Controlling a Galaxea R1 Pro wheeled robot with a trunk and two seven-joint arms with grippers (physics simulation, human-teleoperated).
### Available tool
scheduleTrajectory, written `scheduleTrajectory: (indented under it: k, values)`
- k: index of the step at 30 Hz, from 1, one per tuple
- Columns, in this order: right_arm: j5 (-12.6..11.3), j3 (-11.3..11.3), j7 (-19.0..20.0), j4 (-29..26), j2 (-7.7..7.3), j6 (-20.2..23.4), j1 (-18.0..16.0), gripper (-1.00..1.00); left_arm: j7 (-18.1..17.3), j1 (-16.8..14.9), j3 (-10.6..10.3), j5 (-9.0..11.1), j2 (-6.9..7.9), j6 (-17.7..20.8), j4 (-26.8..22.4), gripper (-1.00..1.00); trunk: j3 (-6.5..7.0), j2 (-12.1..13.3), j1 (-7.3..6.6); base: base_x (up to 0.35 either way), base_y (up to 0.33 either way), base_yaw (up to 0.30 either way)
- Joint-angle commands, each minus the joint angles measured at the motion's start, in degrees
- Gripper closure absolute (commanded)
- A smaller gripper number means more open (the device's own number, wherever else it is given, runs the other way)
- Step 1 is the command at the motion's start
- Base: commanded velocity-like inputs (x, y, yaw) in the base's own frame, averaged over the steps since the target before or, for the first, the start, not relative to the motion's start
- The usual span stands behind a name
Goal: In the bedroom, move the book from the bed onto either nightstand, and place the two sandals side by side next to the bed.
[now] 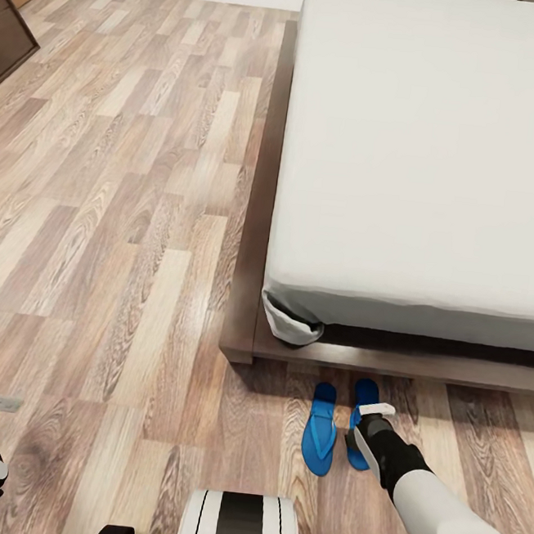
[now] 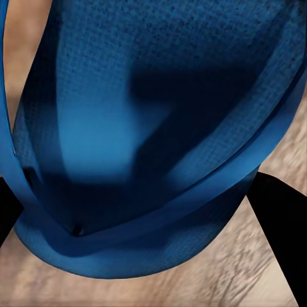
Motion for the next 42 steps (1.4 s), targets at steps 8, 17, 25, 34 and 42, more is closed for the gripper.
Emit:
scheduleTrajectory:
  k: [8,17,25,34,42]
  values:
    - [1.9,0.3,0.0,2.3,-0.03,-4.0,0.0,1.0,0.2,0.0,-0.2,0.0,0.03,0.1,0.0,-1.0,-0.04,0.0,0.02,0.0,0.0,0.0]
    - [1.9,0.3,0.0,2.3,-0.02,-4.0,0.0,-1.0,0.2,0.0,-0.2,0.0,0.03,0.1,0.0,-1.0,-0.04,0.0,0.02,0.0,0.0,0.0]
    - [1.9,0.3,0.0,2.3,-0.03,-4.0,0.0,-1.0,0.2,0.0,-0.2,-0.1,0.03,0.1,0.0,-1.0,-0.04,0.0,0.02,0.0,0.0,0.0]
    - [1.9,0.3,0.0,2.3,-0.02,-4.0,0.0,-1.0,0.2,0.0,-0.2,0.0,0.03,0.1,0.1,-1.0,-0.04,0.0,0.02,0.0,0.0,0.0]
    - [1.9,0.3,0.0,2.1,-0.2,-4.1,0.0,-1.0,0.2,0.0,-0.2,0.0,0.03,0.1,0.1,-1.0,0.4,0.0,-0.03,0.0,0.0,0.0]
